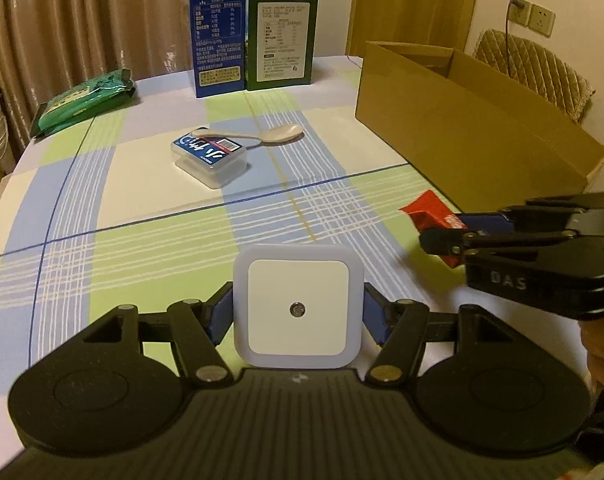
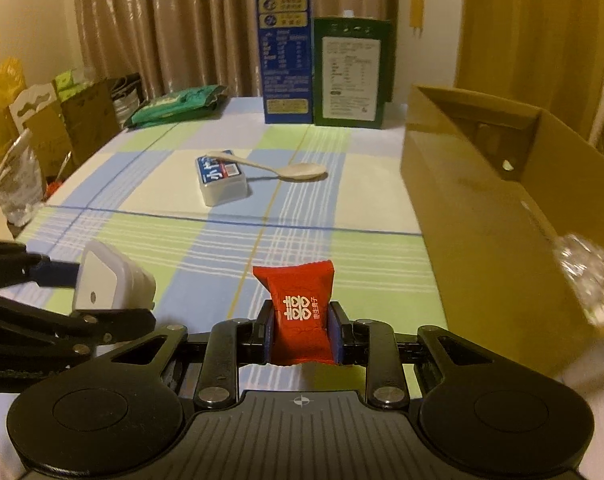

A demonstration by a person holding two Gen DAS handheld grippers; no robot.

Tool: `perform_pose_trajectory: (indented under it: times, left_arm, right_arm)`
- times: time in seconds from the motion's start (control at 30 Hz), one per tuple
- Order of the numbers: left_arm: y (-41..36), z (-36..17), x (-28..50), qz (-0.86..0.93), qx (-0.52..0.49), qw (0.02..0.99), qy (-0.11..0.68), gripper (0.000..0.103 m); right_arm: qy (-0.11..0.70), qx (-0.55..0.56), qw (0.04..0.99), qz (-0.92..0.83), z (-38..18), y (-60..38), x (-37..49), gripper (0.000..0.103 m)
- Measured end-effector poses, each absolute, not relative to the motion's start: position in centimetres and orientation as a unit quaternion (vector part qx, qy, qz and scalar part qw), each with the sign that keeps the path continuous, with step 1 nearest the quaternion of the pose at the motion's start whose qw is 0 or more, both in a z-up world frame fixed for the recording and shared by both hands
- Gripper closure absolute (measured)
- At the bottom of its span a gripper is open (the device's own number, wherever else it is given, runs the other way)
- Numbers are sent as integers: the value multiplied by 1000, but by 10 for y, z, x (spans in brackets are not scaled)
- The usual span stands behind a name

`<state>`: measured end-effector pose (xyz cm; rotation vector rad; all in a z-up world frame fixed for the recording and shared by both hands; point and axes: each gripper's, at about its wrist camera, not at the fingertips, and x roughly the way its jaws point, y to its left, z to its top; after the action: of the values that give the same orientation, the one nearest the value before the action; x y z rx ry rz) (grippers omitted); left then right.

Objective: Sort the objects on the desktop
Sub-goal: 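Carry the night light and red packet over the cardboard box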

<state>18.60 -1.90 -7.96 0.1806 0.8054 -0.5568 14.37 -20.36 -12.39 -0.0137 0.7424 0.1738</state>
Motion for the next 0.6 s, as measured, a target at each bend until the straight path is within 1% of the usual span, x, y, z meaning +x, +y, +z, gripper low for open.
perform_pose_trajectory:
  times: [0.23, 0.6]
  left_arm:
    - [-23, -64, 155, -254, 61, 883, 390, 43]
    - [-42, -24, 114, -243, 35, 892, 379, 43]
  right_arm:
    - [343, 11, 936, 79, -90, -219, 116, 79]
    - [305, 23, 951, 49, -41, -254, 77, 79]
